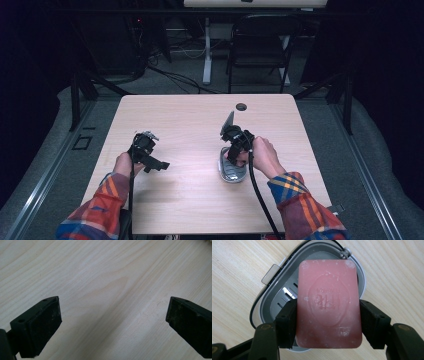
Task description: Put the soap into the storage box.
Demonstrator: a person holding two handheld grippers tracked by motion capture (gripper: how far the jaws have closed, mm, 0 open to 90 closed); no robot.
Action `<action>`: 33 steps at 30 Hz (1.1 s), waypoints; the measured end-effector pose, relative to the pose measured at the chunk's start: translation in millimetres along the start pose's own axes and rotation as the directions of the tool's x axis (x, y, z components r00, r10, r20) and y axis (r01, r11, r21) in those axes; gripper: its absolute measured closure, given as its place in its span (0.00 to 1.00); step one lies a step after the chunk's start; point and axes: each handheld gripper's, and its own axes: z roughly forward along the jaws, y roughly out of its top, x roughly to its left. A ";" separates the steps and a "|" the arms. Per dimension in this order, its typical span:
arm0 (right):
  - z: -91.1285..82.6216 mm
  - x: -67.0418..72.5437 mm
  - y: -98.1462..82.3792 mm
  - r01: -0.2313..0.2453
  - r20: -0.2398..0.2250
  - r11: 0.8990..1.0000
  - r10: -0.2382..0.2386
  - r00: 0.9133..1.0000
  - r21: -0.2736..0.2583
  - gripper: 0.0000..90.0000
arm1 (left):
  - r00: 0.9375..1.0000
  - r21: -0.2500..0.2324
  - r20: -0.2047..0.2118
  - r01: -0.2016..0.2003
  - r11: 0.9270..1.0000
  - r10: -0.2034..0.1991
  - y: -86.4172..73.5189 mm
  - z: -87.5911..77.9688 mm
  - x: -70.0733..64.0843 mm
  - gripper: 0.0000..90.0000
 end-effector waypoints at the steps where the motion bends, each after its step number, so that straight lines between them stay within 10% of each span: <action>1: 0.2 -0.7 -0.3 0.003 -0.001 1.000 -0.003 1.000 0.005 0.41 | 1.000 0.002 -0.001 -0.003 1.000 0.003 0.5 0.4 -0.2 0.00; 33: -1.8 3.9 -9.9 -0.084 -0.050 0.996 0.083 0.995 -0.010 0.40 | 1.000 0.008 -0.001 -0.018 1.000 0.018 2.4 0.6 -4.1 0.00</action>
